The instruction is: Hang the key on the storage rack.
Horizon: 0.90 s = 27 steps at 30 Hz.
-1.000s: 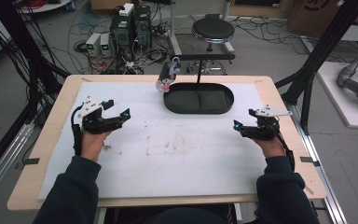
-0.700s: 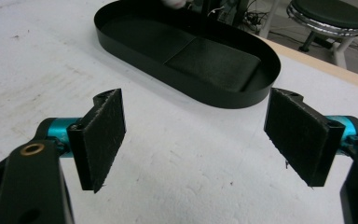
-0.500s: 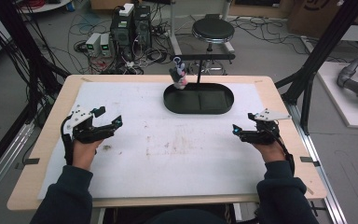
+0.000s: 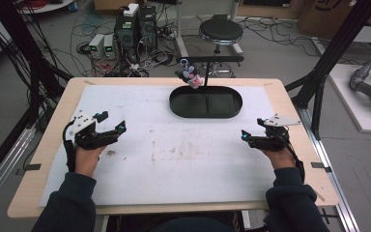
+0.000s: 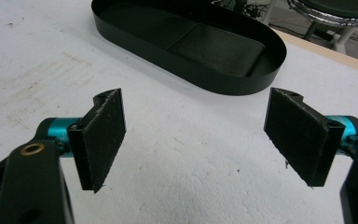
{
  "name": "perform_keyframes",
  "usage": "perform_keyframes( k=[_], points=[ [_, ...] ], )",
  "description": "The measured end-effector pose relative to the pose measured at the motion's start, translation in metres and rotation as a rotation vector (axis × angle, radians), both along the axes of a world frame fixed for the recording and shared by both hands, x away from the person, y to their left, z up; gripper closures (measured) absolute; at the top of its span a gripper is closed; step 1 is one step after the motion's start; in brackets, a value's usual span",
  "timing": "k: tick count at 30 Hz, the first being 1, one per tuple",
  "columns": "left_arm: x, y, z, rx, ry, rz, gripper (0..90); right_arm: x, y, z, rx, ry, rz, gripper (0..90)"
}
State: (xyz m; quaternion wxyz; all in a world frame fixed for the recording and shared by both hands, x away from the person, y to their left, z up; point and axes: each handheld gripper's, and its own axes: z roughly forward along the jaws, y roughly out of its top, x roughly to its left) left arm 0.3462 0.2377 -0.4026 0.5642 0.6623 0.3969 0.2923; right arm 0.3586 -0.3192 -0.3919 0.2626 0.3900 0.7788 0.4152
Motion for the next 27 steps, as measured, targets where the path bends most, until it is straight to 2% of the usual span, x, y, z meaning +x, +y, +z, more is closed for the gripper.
perform_keyframes(
  k=[23, 27],
  points=[
    [0.0036, 0.001, -0.0022, -0.009, 0.005, 0.011, 19.5, -0.0018, -0.0038, -0.0021, 0.004, 0.005, -0.006, 21.0],
    [0.004, 0.001, -0.0025, 0.0, 0.007, 0.011, 19.5, -0.0012, -0.0045, -0.0025, 0.006, 0.007, -0.005, 21.0]
  ],
)
